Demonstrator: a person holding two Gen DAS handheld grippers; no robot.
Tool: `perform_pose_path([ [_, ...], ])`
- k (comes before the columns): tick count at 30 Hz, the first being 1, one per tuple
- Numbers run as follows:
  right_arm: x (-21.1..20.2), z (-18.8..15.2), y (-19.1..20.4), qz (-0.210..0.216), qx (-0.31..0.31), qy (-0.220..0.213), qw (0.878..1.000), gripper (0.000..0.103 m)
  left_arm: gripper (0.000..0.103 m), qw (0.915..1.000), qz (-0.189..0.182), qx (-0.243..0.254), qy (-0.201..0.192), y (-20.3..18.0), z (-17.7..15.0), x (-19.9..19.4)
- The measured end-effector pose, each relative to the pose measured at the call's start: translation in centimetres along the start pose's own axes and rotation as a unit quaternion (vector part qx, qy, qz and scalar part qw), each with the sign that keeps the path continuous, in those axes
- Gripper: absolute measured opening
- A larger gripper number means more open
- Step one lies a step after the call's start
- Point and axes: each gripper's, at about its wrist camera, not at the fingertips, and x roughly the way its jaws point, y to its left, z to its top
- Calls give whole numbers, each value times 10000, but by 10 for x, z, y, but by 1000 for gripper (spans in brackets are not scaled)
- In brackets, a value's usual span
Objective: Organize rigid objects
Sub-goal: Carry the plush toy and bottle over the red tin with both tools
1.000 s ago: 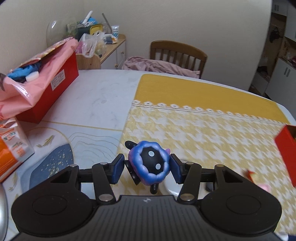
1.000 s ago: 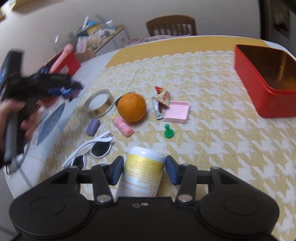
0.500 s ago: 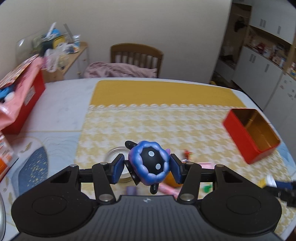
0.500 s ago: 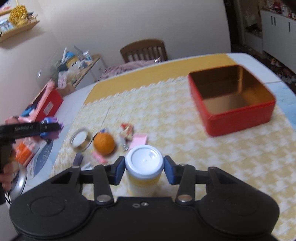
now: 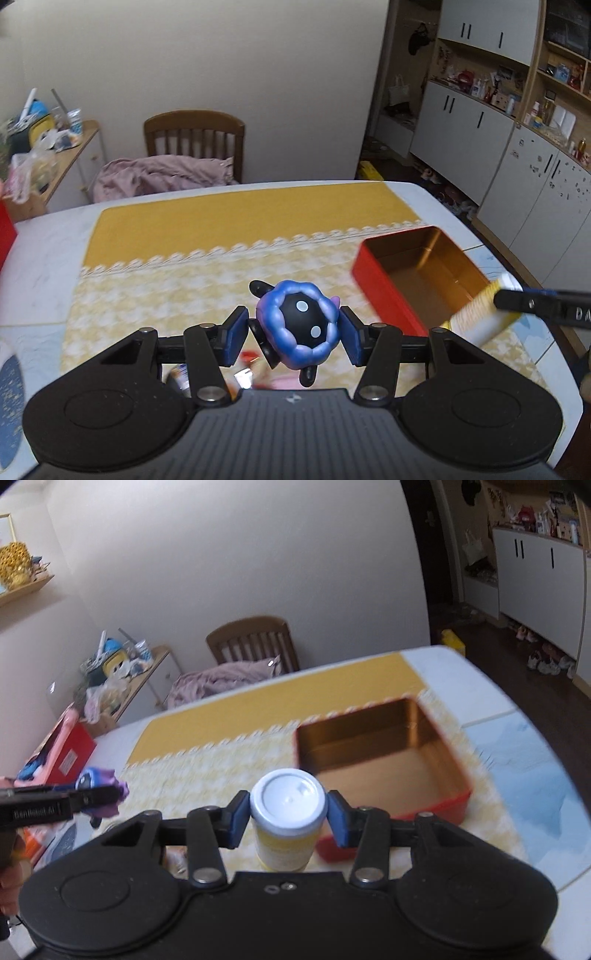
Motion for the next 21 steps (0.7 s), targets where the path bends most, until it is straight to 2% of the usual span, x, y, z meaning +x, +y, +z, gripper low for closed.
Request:
perform_pose_path([
  [8, 30, 36, -61, -153, -301, 191, 9992, 44, 52, 9995, -209, 243, 23, -81, 23, 50],
  [12, 49, 49, -87, -183, -460, 474, 9976, 44, 52, 9986, -287, 426, 95, -122, 28, 76],
  [15, 67, 56, -105, -100, -463, 781, 9958, 44, 52, 9974, -324, 629, 125, -148, 28, 96],
  [19, 90, 60, -115, 114, -580, 1166, 9914, 44, 52, 9966, -341, 588, 457, -165, 24, 131],
  [21, 98, 66, -115, 239, -681, 1196, 9902, 44, 52, 9961, -299, 578, 588, -170, 21, 146],
])
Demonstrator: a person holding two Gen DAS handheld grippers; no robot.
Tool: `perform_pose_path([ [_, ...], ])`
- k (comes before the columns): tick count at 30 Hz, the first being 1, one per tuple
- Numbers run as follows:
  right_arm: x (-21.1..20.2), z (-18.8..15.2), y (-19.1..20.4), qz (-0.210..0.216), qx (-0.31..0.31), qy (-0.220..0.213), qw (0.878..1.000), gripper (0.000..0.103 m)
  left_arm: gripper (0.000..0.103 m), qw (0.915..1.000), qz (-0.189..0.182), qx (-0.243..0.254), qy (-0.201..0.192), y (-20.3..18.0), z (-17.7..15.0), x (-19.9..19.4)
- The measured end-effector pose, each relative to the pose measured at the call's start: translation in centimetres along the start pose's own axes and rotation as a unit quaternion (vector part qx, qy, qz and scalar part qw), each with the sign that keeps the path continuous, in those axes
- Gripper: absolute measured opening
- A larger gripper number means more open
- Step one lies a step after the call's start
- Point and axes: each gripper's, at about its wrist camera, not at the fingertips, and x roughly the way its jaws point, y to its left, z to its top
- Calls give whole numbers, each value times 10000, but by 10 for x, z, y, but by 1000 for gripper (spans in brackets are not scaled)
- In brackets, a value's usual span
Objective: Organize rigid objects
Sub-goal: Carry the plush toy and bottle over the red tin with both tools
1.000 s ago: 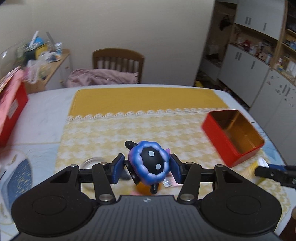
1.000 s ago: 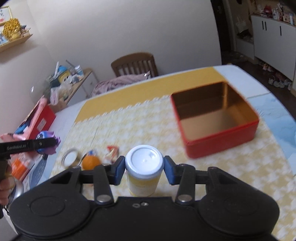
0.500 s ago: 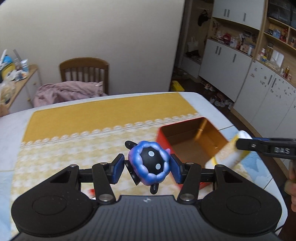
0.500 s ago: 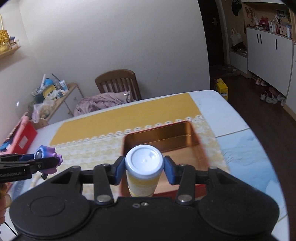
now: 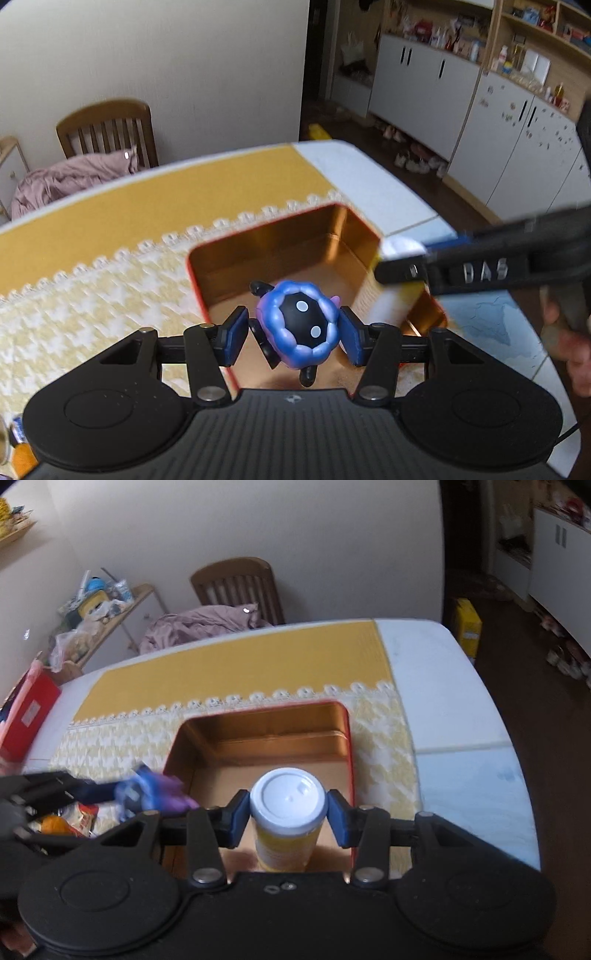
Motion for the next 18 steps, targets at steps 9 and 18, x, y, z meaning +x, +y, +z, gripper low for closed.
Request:
perform_pose_path([
  [9, 38, 33, -2, 202, -200, 267, 9992, 44, 52, 9989, 162, -92, 420, -6, -1, 45],
  [18, 65, 27, -7, -12, -224, 625, 9978, 45, 52, 9966, 157, -263, 767, -7, -6, 69],
])
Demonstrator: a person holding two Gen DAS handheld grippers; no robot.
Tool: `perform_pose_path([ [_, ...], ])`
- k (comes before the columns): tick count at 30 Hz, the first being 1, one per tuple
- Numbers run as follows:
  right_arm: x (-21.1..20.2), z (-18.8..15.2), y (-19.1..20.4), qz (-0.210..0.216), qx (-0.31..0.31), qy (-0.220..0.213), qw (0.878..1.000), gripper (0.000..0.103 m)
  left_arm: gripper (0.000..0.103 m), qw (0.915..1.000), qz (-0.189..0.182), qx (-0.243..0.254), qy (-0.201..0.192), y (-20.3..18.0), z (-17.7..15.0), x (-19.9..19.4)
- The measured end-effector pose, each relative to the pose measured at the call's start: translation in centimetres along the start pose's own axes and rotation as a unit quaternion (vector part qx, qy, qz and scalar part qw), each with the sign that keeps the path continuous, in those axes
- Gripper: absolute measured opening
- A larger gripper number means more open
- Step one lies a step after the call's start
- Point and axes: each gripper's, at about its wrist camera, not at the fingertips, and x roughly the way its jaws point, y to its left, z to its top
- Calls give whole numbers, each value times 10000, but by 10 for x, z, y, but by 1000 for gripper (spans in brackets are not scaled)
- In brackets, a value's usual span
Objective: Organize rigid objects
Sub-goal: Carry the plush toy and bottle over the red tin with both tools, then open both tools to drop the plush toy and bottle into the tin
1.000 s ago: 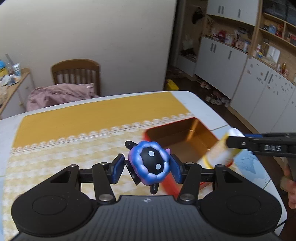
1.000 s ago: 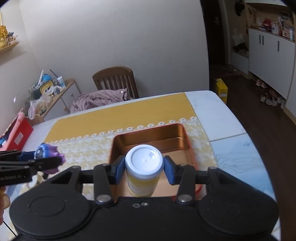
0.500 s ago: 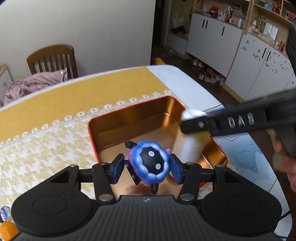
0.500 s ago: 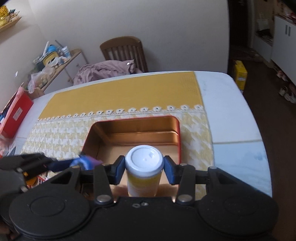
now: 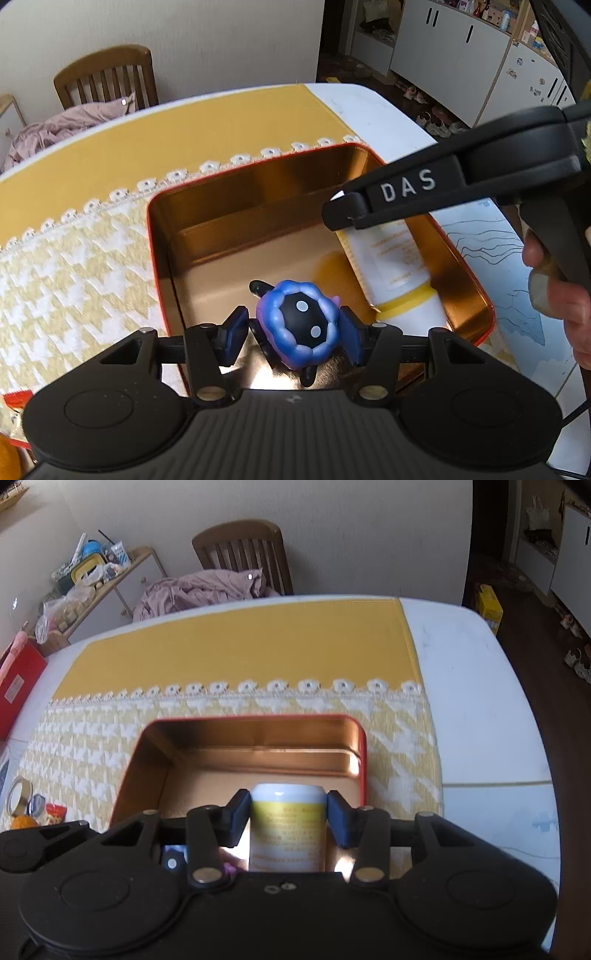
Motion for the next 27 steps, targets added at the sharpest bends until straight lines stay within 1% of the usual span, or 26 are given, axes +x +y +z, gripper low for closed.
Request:
perform_pose_path([
  [1, 1, -1, -2, 0, 13, 10, 10000, 43, 52, 10000, 10, -12, 15, 0, -1, 1],
  [2, 0, -2, -3, -11, 22, -8, 10000, 43, 52, 10000, 22, -10, 3, -1, -1, 1],
  [5, -4, -3, -4, 0, 30, -35, 10000, 45, 52, 10000, -11, 21, 17, -3, -1, 2],
  [8, -9, -4, -4, -9, -1, -55, 10000, 48, 52, 10000, 24, -85, 5, -5, -1, -3],
  [9, -11, -5, -5, 4, -5, -61, 10000, 49, 54, 9999, 15, -125, -28, -5, -2, -5],
  [12, -19, -7, -5, 62, -6, -108, 9999, 55, 63, 9997, -61, -214, -135, 1, 1, -12],
  [15, -31, -10, -3, 134, -23, -225, 9997, 65, 64, 9990, -121, -336, -263, 4, 0, -25],
  [20, -52, -18, 2, 207, -17, -378, 9991, 65, 64, 9972, -147, -474, -562, 10, -8, -54],
  [22, -60, -22, 5, 263, -23, -431, 9987, 69, 64, 9964, -160, -521, -646, 13, -12, -66],
  [25, -73, -28, 13, 352, -53, -508, 9981, 71, 64, 9955, -186, -551, -750, 18, -18, -84],
  [27, -83, -33, 19, 348, -98, -582, 9977, 73, 64, 9951, -131, -536, -822, 19, -22, -94],
])
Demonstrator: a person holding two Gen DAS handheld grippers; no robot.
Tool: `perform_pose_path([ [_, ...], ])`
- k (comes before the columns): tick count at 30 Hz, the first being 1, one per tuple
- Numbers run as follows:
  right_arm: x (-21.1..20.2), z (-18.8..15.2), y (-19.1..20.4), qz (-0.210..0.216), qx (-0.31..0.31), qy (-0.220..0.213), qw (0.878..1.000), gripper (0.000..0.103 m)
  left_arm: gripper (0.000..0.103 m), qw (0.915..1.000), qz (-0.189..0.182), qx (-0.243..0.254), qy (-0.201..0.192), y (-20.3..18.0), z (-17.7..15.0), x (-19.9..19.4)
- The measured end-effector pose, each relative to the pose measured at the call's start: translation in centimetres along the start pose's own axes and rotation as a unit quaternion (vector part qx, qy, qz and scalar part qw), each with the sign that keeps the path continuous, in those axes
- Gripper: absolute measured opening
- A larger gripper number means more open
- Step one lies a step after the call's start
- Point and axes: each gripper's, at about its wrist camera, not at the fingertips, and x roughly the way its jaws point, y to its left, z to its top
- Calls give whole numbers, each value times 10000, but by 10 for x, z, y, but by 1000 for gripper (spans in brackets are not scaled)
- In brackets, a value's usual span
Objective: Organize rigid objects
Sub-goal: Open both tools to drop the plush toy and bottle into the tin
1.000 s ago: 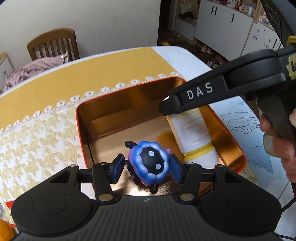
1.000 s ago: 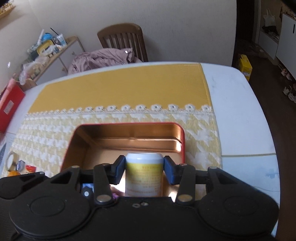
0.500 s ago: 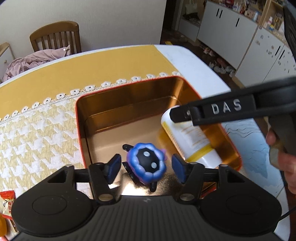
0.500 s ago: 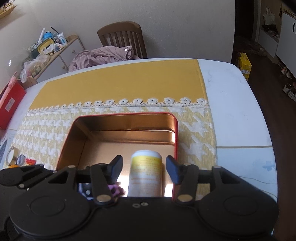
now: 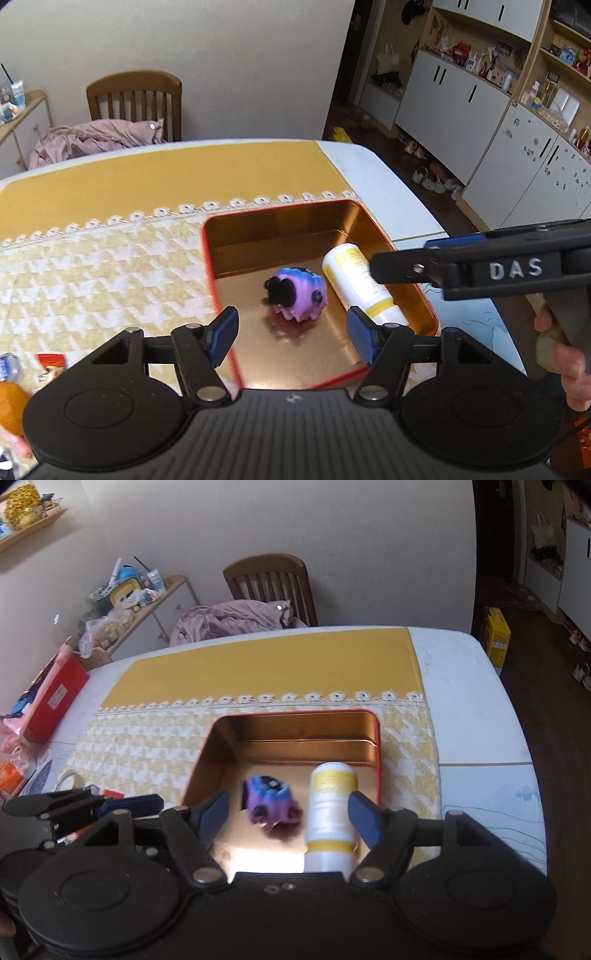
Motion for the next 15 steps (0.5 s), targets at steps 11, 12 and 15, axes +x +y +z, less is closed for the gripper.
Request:
perform_pose_path([
  [11, -40, -27, 44, -24, -193, -294, 9994, 81, 64, 9990, -26, -41, -449, 33, -17, -68],
  [12, -42, -31, 50, -37, -218, -328, 9992, 83, 64, 9987, -12, -83, -493, 38, -19, -74],
  [15, -46, -39, 66, 28, -179, -367, 9992, 86, 70, 9982, -51, -201, -567, 55, -25, -90],
])
